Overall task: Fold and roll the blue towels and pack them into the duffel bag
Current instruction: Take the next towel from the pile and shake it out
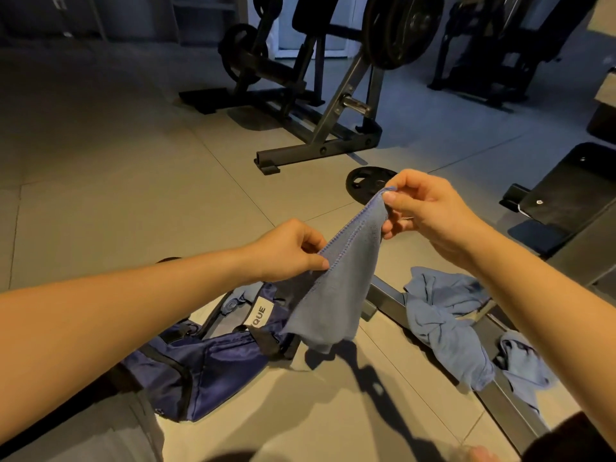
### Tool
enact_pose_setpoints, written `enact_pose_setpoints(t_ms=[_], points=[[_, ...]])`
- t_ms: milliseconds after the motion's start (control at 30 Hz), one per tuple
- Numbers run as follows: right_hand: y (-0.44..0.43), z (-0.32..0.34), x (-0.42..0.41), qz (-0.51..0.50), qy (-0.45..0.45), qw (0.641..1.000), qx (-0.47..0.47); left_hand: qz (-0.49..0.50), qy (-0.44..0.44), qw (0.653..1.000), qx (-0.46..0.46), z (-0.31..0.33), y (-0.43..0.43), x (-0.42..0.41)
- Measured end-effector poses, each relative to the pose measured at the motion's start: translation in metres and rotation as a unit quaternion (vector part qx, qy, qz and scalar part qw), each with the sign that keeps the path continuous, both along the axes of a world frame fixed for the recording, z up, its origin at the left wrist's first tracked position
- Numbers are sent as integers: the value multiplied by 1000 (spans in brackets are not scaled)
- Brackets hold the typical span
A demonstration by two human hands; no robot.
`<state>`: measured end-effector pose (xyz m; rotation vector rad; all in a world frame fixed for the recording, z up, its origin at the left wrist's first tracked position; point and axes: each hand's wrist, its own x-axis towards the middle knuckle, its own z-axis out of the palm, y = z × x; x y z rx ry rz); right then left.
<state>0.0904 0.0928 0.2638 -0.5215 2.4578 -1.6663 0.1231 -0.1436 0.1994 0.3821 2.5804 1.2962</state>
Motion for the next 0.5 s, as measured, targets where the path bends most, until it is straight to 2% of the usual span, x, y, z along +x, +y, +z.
enact_pose_setpoints(t_ms=[300, 500], points=[[15, 17, -14, -124, 28, 987, -100, 67, 77, 993, 52, -30, 7, 3], [32, 25, -21, -150, 26, 977, -151, 76, 155, 985, 11, -42, 3, -1]])
